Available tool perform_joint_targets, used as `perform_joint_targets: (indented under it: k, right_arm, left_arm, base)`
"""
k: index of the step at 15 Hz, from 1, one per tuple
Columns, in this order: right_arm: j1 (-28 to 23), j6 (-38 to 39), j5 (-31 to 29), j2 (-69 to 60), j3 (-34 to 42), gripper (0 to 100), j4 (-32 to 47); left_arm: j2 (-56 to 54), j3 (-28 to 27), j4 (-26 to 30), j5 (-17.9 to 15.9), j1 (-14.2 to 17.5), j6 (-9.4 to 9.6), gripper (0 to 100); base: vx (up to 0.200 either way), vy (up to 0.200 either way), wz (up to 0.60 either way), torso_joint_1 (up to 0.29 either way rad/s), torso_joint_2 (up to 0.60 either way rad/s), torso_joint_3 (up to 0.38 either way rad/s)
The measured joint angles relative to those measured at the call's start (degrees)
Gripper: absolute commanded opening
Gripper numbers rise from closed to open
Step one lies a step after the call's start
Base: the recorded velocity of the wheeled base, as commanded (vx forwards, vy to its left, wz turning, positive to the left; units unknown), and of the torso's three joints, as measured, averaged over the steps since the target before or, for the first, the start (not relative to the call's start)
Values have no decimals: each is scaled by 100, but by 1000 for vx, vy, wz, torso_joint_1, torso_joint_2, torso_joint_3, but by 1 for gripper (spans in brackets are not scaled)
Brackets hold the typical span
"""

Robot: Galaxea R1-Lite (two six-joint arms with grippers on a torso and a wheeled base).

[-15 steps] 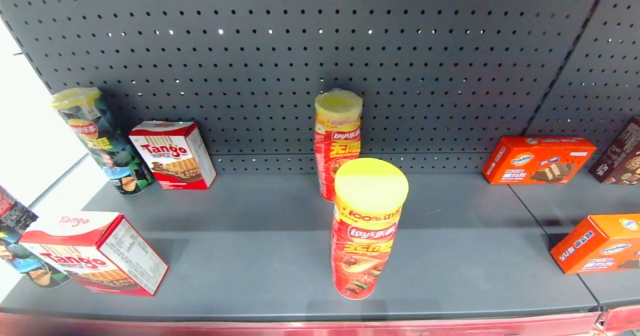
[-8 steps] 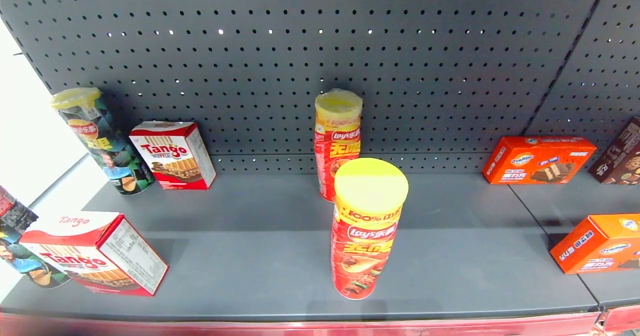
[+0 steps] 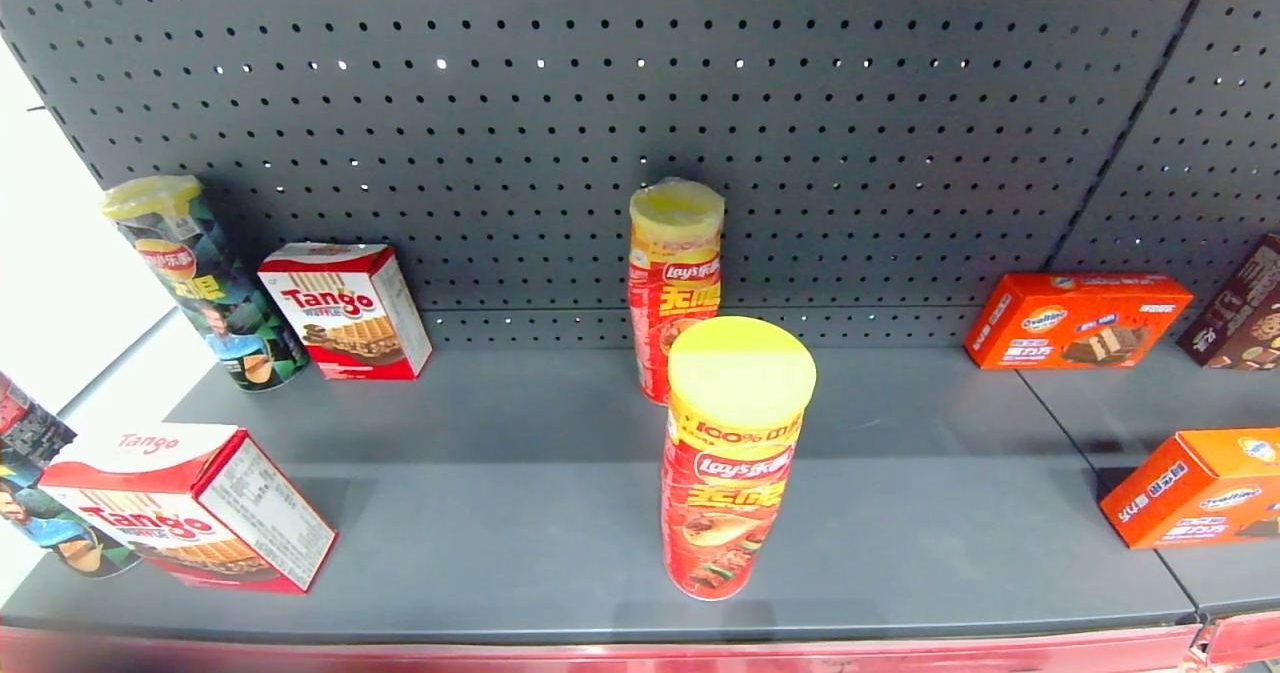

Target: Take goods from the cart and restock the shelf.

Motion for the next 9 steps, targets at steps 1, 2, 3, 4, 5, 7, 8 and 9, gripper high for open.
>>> perform_joint_targets:
  k: [1,2,3,4,5,7,8,9]
  right_arm:
    - [0,-6,11,0,0,100,2]
    - [35,-17,27,5,0,100,7]
    - [116,-17,24,11,0,100,9]
    - [167,-24,40,11,0,100,9]
    - [239,-41,40,38,0,100,11]
    - [300,-13,30,110,-71,100,29]
    - [311,62,20,210,-358,100,16]
    - [306,149,20,379,-683,100,35]
  left_arm:
    - [0,0,-2,-2,0,0,100]
    - [0,0,0,-4,-2,0,100]
    - [1,0,0,-6,-5,0,100]
    - [1,0,-2,-4,-5,0,100]
    - [4,0,0,-11,-6,2,100]
    - [9,0,6,-15,-11,0,100]
    - [11,0,6,-15,-9,5,100]
    - [11,0,11,-15,-9,7,100]
  base:
    - [0,0,0,0,0,0]
    - [0,0,0,0,0,0]
    - [0,0,0,0,0,0]
    - [0,0,0,0,0,0]
    - [0,0,0,0,0,0]
    - [0,0,0,0,0,0]
    - [0,0,0,0,0,0]
    - [0,0,0,0,0,0]
